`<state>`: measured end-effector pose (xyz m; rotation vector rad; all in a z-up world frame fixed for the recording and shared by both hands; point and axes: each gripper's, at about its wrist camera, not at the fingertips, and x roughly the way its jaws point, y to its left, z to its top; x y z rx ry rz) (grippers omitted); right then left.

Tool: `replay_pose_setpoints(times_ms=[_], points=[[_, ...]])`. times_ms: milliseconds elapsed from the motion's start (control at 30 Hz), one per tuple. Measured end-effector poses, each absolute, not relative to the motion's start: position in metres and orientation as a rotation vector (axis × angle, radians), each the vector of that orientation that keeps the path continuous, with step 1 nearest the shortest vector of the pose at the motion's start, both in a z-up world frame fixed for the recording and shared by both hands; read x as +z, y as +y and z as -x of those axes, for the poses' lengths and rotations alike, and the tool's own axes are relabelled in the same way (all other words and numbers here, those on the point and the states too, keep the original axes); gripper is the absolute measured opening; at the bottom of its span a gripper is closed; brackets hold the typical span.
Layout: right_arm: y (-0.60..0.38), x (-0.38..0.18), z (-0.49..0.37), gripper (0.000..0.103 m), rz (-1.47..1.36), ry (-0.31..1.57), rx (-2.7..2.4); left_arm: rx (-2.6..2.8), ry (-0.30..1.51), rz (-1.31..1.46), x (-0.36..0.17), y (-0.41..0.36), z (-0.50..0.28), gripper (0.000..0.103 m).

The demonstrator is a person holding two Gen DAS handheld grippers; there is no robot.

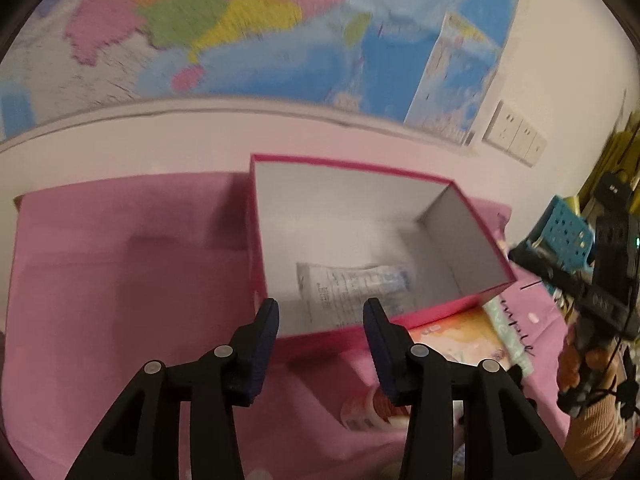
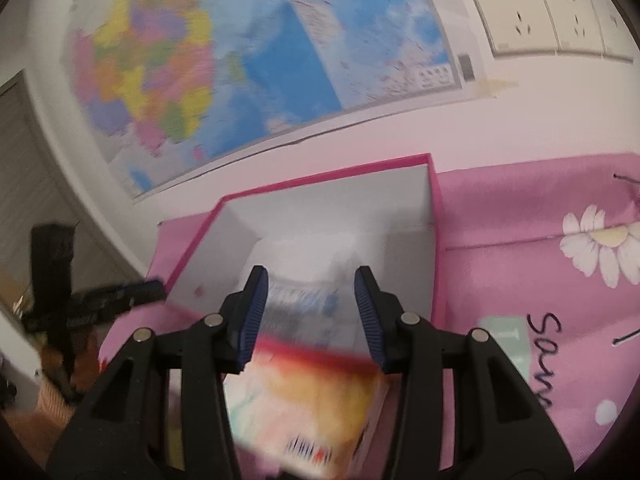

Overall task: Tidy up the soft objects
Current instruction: 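Withdraw both tools from the box back toward the toys, then grasp the black plush with the right tool and lift it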

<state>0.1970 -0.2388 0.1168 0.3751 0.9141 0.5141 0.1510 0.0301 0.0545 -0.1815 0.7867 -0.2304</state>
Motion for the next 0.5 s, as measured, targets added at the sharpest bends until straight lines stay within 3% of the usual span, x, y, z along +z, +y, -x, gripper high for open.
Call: replay_pose_setpoints(times_ms=[167,500], points=[[-0.240,0.118,-0.149,0.050,-0.337,0.984,0.581,-0.272,0.753,0.140,0.056,0.024,-0.114,0.050],[-0.236,0.076,-0.118,0.050,-0.352,1.117,0.537,-0.403,0.904,0.115,0.012,-0.006,-0.108,0.051]])
